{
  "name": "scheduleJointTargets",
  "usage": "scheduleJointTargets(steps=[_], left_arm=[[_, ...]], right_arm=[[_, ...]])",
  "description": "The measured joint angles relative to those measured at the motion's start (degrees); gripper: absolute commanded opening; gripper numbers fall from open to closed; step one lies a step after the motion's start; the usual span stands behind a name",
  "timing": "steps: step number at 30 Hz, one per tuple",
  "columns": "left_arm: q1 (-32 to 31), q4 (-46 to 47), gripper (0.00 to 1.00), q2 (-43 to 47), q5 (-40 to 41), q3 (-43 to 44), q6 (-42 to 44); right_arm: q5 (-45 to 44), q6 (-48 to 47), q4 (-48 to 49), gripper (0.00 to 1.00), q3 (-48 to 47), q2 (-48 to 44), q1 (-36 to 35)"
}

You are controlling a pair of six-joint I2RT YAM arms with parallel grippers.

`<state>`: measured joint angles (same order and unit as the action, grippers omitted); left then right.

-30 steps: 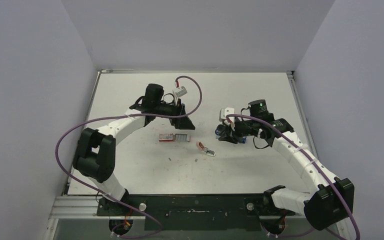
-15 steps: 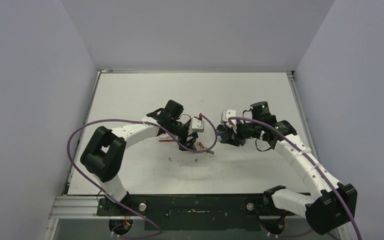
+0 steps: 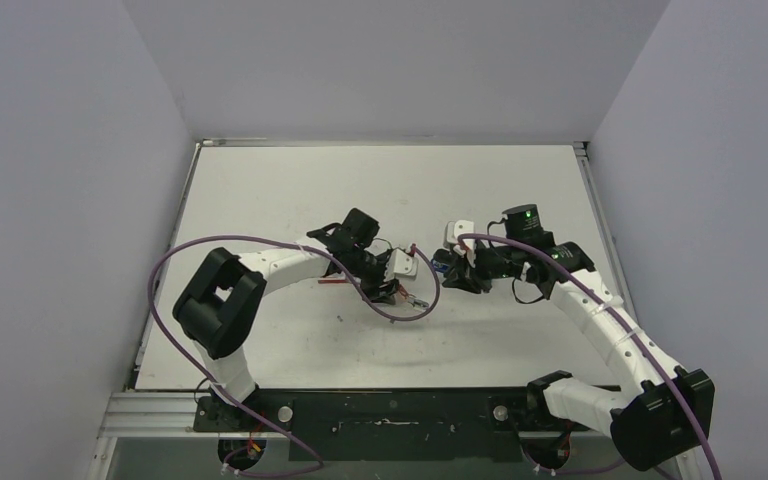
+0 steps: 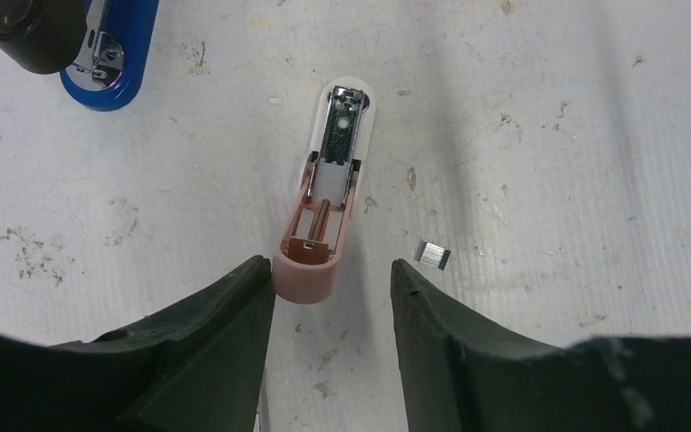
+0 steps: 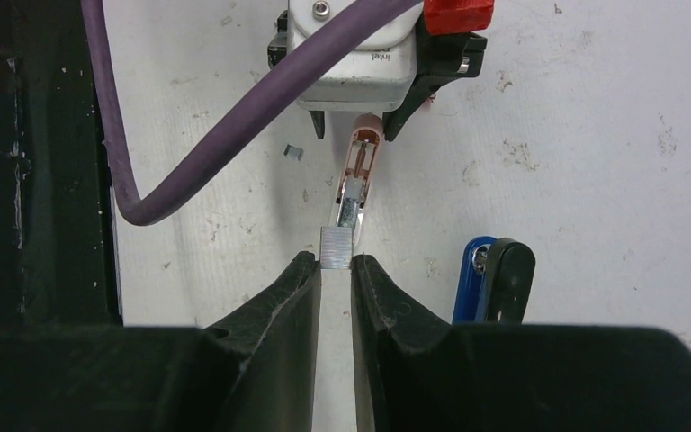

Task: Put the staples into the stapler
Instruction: Adjust the stapler at the center of the board.

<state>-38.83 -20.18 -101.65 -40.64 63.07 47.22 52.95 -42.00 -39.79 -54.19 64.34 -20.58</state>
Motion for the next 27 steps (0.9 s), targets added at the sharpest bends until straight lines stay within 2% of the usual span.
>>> scheduleJointTargets(steps=[10,12,17,23,27], left_arm=[[-0.5,2.0,0.45,-0.3,0.1,0.1,-0.5],[-0.6,2.5,0.41,-0.4,0.1,0.1,-0.6],[-1.0,3.5,0.21,-0.4,0.0,0.1,-2.2],[-1.3,5.9,0.11,0.5,0.5,-1.9,-7.1],[-1.7,7.2,0.11,3.0,2.8,-4.8,-11.9]], right_arm=[[0.0,0.0,0.0,0.05,1.0,-0.1,0.4],[0.0,0.0,0.0,0.05,1.0,-0.1,0.5],[0.0,0.0,0.0,0.05,1.2,-0.1,1.1],[-0.1,-0.1,0.0,0.05,1.2,-0.1,1.9],[-0.1,-0.1,0.0,0.05,1.2,-0.1,2.4]])
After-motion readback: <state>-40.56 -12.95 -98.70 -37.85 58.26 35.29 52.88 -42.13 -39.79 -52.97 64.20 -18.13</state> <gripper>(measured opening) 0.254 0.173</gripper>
